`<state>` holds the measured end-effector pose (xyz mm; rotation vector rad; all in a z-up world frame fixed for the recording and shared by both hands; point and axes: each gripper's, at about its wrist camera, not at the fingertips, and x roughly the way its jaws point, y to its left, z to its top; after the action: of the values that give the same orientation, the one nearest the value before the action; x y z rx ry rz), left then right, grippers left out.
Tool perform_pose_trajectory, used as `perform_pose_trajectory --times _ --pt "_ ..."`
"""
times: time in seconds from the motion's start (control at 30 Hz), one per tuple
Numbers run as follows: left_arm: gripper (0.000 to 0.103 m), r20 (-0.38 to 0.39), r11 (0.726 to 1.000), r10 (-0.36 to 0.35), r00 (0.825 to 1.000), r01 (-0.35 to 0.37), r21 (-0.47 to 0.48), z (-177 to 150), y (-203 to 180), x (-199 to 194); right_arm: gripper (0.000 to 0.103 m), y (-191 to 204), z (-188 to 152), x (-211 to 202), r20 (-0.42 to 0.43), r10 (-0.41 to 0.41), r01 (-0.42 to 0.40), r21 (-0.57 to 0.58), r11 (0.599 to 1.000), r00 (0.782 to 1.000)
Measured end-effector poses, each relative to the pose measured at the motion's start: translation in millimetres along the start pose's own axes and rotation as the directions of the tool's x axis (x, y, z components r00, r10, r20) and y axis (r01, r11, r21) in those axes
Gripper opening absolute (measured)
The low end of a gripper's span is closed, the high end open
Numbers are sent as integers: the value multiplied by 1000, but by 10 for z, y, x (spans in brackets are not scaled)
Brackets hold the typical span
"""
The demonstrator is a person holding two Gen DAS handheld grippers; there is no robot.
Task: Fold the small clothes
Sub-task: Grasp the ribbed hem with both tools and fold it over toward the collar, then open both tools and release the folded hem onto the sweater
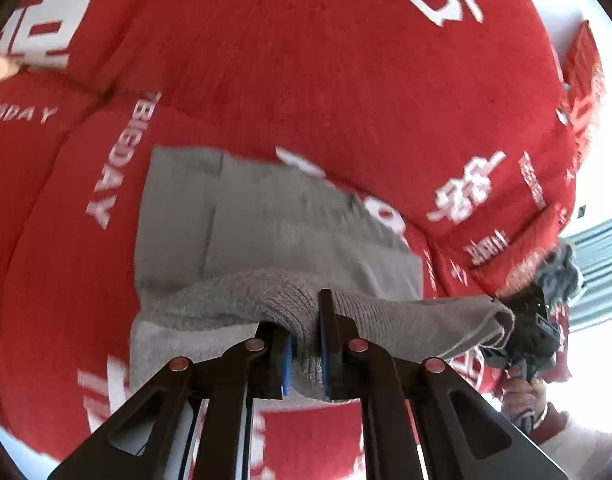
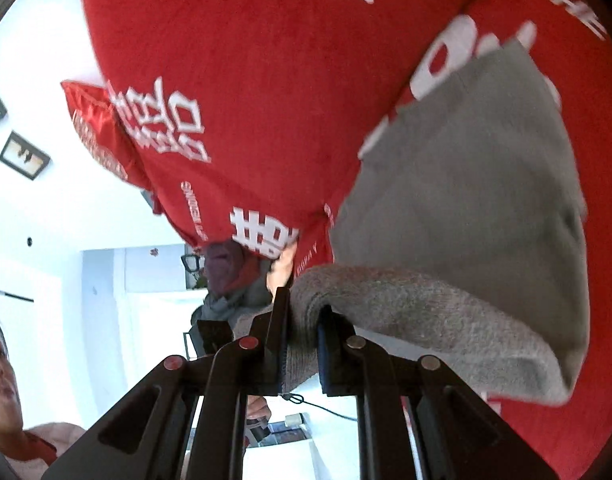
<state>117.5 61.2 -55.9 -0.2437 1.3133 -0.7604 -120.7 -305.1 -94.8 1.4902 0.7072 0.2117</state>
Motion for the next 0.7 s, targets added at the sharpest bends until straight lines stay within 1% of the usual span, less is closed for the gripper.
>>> perform_pose_trajectory --times 0.1,0.17,0.27,0.37,0.43,0.47,0.5,0.53,0.57,0.6,0.63,0.67,0.7 --pt "11 10 998 58 998 -58 -3 266 42 316 13 -123 387 204 -7 -6 7 29 1000 1000" --pt "11 -5 996 82 997 -82 -33 410 122 562 13 -277 628 349 -21 -35 37 59 998 999" --pt "11 -34 989 139 990 -140 -47 485 221 869 13 -536 888 506 -36 -85 89 105 991 996" --pt "11 -53 973 225 973 -226 -34 515 270 1141 13 -801 1036 612 -58 -139 146 146 978 989" --pt "12 -71 964 260 963 -263 -30 521 292 1265 13 -973 1089 642 -65 -167 176 185 967 984" --pt "22 -82 958 280 957 -283 -36 528 310 1316 13 -1056 1115 646 -66 -178 189 208 960 982" --pt "27 -90 954 291 952 -296 -47 535 329 1344 13 -1098 1133 645 -66 -182 192 222 956 981" --pt "31 -91 954 288 953 -294 -61 544 343 1349 13 -1114 1147 653 -68 -178 189 230 955 982" --pt "31 -96 953 289 952 -296 -69 545 351 1347 13 -1087 1156 664 -73 -187 198 224 954 980" --pt "31 -107 949 298 949 -306 -78 561 346 1337 15 -1046 1160 670 -78 -199 211 211 954 977" --pt "31 -113 942 318 941 -327 -77 578 323 1308 19 -972 1165 675 -85 -215 228 185 956 973" --pt "31 -108 936 338 935 -346 -68 584 294 1269 22 -911 1160 677 -92 -230 243 164 956 969" --pt "31 -97 933 349 932 -355 -55 581 249 1216 32 -823 1156 674 -101 -241 253 133 958 965"
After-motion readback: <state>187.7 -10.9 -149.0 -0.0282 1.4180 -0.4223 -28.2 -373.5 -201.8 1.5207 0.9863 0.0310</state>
